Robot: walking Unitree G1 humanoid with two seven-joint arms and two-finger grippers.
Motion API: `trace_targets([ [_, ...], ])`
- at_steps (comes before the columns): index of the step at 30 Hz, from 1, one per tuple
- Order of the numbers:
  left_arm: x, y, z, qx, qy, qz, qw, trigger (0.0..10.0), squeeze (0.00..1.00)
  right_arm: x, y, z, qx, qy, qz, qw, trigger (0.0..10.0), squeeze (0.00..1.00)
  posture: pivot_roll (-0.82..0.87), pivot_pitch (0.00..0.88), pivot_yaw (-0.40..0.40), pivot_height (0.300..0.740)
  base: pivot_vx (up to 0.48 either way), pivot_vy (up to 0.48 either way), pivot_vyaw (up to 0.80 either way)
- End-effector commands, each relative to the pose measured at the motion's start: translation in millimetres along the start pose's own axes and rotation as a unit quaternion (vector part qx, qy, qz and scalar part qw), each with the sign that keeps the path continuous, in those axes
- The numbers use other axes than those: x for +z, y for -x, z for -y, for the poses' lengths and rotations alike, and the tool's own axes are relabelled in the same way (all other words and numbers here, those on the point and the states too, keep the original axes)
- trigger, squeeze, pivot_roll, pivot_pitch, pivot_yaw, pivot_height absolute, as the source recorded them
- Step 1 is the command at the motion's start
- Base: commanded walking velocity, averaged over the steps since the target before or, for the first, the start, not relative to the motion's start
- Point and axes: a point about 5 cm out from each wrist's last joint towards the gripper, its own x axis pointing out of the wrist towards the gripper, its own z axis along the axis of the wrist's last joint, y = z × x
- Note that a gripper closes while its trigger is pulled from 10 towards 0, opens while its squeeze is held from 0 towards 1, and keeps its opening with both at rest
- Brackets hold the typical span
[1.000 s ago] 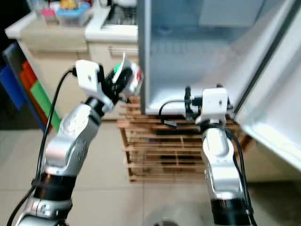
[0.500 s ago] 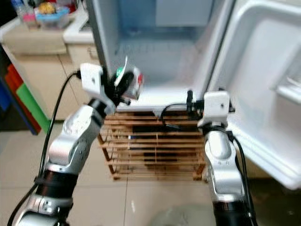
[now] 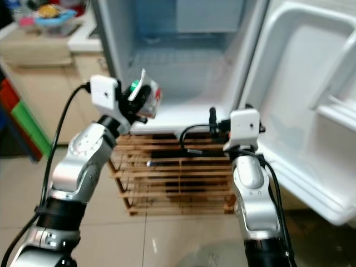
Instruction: Restocking fridge
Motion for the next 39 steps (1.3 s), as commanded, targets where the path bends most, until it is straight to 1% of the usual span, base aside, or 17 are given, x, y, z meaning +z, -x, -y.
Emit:
trace_targets([
  [1, 5, -5.6, 4.9, -0.012, -0.011, 0.004, 1.0, 10.0, 0.0, 0, 0.4, 3.7, -0.002, 0.007, 0.002, 1.0, 10.0, 0.0, -0.19, 0.0, 0.034, 0.74, 0.48, 0.0, 0.0],
  [10, 14, -8.7, 0.7, -0.009, -0.005, 0.02, 1.0, 10.0, 0.0, 3, 2.6, -0.6, 0.021, -0.001, 0.012, 1.0, 10.0, 0.0, -0.19, 0.0, 0.036, 0.74, 0.48, 0.0, 0.0],
  [11, 15, -8.3, 1.3, -0.007, 0.001, 0.027, 1.0, 10.0, 0.0, 9, 6.2, -5.6, 0.047, -0.012, 0.027, 0.998, 10.0, 0.0, -0.19, 0.002, 0.036, 0.74, 0.0, 0.0, 0.0],
  [15, 15, -6.4, 2.4, -0.009, -0.001, 0.025, 1.0, 10.0, 0.0, 13, 16.8, -11.2, 0.08, -0.017, 0.031, 0.996, 10.0, 0.0, -0.19, 0.021, 0.033, 0.74, 0.0, 0.0, 0.0],
  [17, 14, -5.8, 2.2, -0.008, -0.002, 0.02, 1.0, 10.0, 0.0, 11, 21.4, -12.4, 0.087, -0.014, 0.024, 0.996, 10.0, 0.0, -0.2, 0.024, 0.033, 0.74, 0.0, 0.0, 0.0],
  [18, 11, -4.6, 1.5, -0.007, 0.0, 0.015, 1.0, 10.0, 0.0, 5, 27.9, -12.1, 0.091, -0.01, 0.01, 0.996, 10.0, 0.0, -0.2, 0.028, 0.034, 0.74, 0.0, 0.0, 0.0],
  [19, 10, -4.5, 1.6, -0.007, 0.001, 0.013, 1.0, 10.0, 0.0, -1, 29.6, -9.7, 0.084, -0.005, -0.003, 0.996, 10.0, 0.0, -0.2, 0.028, 0.035, 0.74, 0.0, 0.0, 0.0],
  [20, 10, -5.0, 2.4, -0.008, 0.003, 0.012, 1.0, 10.0, 0.0, -8, 30.8, -3.8, 0.069, 0.012, -0.02, 0.997, 10.0, 0.0, -0.2, 0.03, 0.037, 0.74, 0.0, 0.0, 0.0],
  [23, 10, -5.8, 3.3, -0.009, 0.003, 0.013, 1.0, 10.0, 0.0, -13, 31.4, 4.5, 0.055, 0.043, -0.029, 0.997, 10.0, 0.0, -0.21, 0.03, 0.037, 0.74, 0.0, 0.0, 0.0],
  [24, 10, -5.8, 3.3, -0.009, 0.003, 0.013, 1.0, 10.0, 0.0, -13, 31.4, 4.5, 0.055, 0.043, -0.029, 0.997, 10.0, 0.0, -0.21, 0.03, 0.037, 0.74, 0.0, 0.0, 0.0],
  [26, 11, -7.2, 3.0, -0.009, 0.004, 0.013, 1.0, 10.0, 0.0, -18, 33.3, 20.3, 0.035, 0.1, -0.036, 0.994, 10.0, 0.0, -0.21, 0.033, 0.038, 0.74, 0.0, 0.0, 0.0],
  [27, 11, -7.2, 3.0, -0.009, 0.004, 0.013, 1.0, 10.0, 0.0, -18, 33.3, 20.3, 0.035, 0.1, -0.036, 0.994, 10.0, 0.0, -0.21, 0.033, 0.038, 0.74, 0.0, 0.0, 0.0],
  [29, 12, -8.2, 2.5, -0.009, 0.004, 0.014, 1.0, 10.0, 0.0, -18, 34.5, 30.8, 0.019, 0.109, -0.042, 0.993, 10.0, 0.0, -0.21, 0.035, 0.038, 0.74, 0.0, 0.0, 0.0],
  [31, 12, -8.4, 2.3, -0.009, 0.003, 0.014, 1.0, 10.0, 0.0, -17, 34.7, 32.2, 0.018, 0.113, -0.04, 0.993, 10.0, 0.0, -0.22, 0.037, 0.038, 0.74, 0.0, 0.0, 0.0],
  [32, 11, -8.5, 2.3, -0.01, 0.003, 0.013, 1.0, 10.0, 0.0, -14, 35.2, 32.3, 0.021, 0.148, -0.037, 0.988, 10.0, 0.0, -0.22, 0.038, 0.037, 0.74, 0.0, 0.0, 0.0],
  [35, 10, -8.2, 2.4, -0.009, 0.003, 0.011, 1.0, 10.0, 0.0, -17, 35.5, 38.2, 0.007, 0.227, -0.045, 0.973, 10.0, 0.0, -0.22, 0.038, 0.038, 0.74, 0.0, 0.0, 0.0],
  [39, 10, -7.8, 2.3, -0.008, 0.003, 0.011, 1.0, 10.0, 0.0, -20, 35.2, 46.3, -0.006, 0.272, -0.05, 0.961, 10.0, 0.0, -0.22, 0.037, 0.036, 0.74, 0.0, 0.0, 0.0],
])
